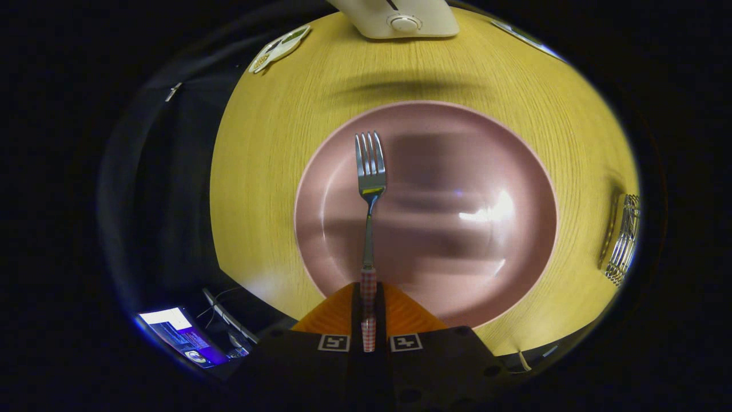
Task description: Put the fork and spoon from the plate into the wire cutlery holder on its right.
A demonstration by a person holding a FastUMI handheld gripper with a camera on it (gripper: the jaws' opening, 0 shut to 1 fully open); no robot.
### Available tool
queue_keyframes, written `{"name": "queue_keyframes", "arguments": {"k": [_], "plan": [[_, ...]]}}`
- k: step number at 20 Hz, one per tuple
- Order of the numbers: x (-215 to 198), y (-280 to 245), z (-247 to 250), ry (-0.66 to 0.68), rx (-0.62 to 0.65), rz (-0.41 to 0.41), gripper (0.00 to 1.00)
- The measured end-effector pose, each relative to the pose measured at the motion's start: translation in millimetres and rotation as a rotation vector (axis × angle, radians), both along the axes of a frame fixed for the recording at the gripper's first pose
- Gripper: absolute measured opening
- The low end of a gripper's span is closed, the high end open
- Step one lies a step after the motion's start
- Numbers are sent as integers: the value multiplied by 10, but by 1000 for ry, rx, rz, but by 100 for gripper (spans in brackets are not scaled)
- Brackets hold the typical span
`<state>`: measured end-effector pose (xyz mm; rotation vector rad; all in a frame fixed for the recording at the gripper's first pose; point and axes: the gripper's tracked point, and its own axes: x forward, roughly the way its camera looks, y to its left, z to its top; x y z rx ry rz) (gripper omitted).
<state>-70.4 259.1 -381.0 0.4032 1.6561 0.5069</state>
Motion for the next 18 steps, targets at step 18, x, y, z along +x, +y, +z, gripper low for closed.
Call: {"name": "queue_keyframes", "arguments": {"k": [18], "plan": [[189, -2109, 1522, -134, 12, 122, 10]]}}
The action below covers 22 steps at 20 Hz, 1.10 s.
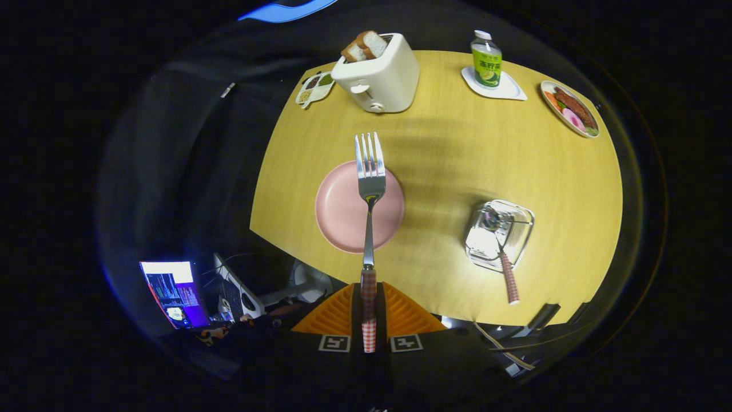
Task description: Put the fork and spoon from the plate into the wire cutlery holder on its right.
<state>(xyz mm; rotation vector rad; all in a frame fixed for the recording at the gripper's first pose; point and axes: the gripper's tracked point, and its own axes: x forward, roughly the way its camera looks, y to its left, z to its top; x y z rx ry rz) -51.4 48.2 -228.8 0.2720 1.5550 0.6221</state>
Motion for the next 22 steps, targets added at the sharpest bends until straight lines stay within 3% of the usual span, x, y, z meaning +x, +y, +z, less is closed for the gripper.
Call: {"name": "queue_keyframes", "arguments": {"k": [4, 8, 11, 22], "plan": [[-60, -458, 73, 112, -64, 38, 11], [-202, -913, -177, 256, -175, 100, 10], [-328, -1189, -288, 374, -255, 185, 10], [-273, -1204, -629, 662, -366, 300, 10]]}}
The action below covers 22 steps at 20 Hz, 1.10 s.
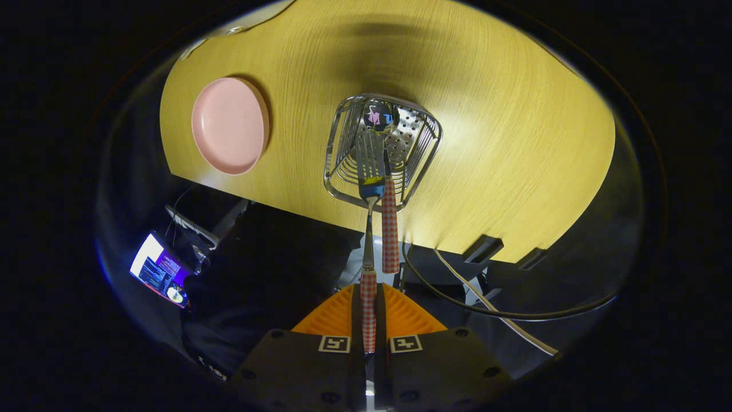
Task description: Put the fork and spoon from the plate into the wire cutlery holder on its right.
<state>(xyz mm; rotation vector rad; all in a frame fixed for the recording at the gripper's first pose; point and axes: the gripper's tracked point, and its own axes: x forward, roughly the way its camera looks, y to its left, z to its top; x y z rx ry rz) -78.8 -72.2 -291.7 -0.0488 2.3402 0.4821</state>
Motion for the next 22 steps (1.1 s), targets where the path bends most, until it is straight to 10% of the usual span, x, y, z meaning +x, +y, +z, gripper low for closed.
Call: {"name": "queue_keyframes", "arguments": {"k": [19, 21, 22], "plan": [[352, 157, -434, 116, -22, 43, 16], [391, 242, -404, 101, 6, 15, 22], [426, 286, -389, 75, 30, 1, 41]]}}
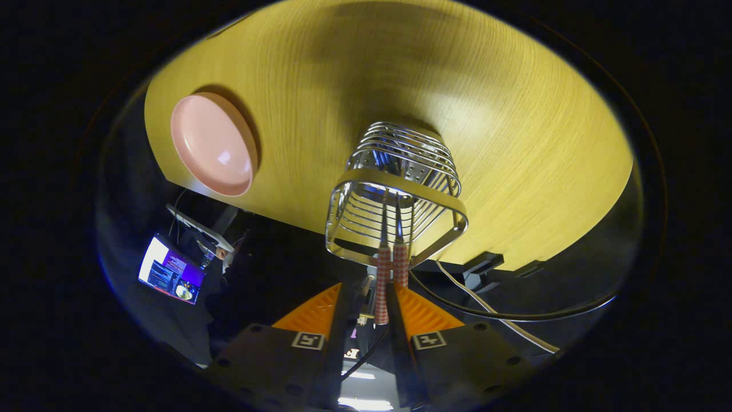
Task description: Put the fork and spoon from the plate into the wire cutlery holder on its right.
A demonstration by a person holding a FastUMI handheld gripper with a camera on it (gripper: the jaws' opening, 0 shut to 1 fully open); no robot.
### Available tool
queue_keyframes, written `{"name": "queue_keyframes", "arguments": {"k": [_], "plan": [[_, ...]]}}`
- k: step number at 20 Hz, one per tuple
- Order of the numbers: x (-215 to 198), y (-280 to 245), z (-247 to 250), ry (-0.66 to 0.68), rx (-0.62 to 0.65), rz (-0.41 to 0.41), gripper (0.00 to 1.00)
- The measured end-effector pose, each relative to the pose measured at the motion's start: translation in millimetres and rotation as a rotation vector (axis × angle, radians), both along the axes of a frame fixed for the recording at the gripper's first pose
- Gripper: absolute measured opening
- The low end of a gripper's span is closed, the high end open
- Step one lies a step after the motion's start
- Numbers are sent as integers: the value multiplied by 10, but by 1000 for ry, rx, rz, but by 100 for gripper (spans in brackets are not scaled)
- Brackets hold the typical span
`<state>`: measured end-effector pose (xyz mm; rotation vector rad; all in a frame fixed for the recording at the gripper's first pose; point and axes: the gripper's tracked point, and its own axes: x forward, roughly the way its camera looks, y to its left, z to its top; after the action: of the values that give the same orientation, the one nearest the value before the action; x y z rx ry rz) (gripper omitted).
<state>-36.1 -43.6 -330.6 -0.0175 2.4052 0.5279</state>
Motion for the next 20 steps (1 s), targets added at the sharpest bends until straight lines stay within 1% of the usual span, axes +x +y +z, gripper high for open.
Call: {"name": "queue_keyframes", "arguments": {"k": [2, 3, 5, 6, 7, 8, 9, 12, 15, 20], "plan": [[55, -32, -17, -86, 25, -5, 60], [100, -57, -9, -134, 33, -17, 65], [162, -46, 60, -222, 68, -73, 77], [184, -56, 108, -266, 84, -96, 91], [197, -100, 144, -310, 95, -108, 96], [202, -125, 191, -353, 102, -120, 99], [221, -133, 226, -397, 108, -137, 100], [273, -155, 393, -548, 119, -217, 100], [301, -110, 531, -721, 159, -272, 100], [319, -47, 726, -926, 150, -400, 100]]}}
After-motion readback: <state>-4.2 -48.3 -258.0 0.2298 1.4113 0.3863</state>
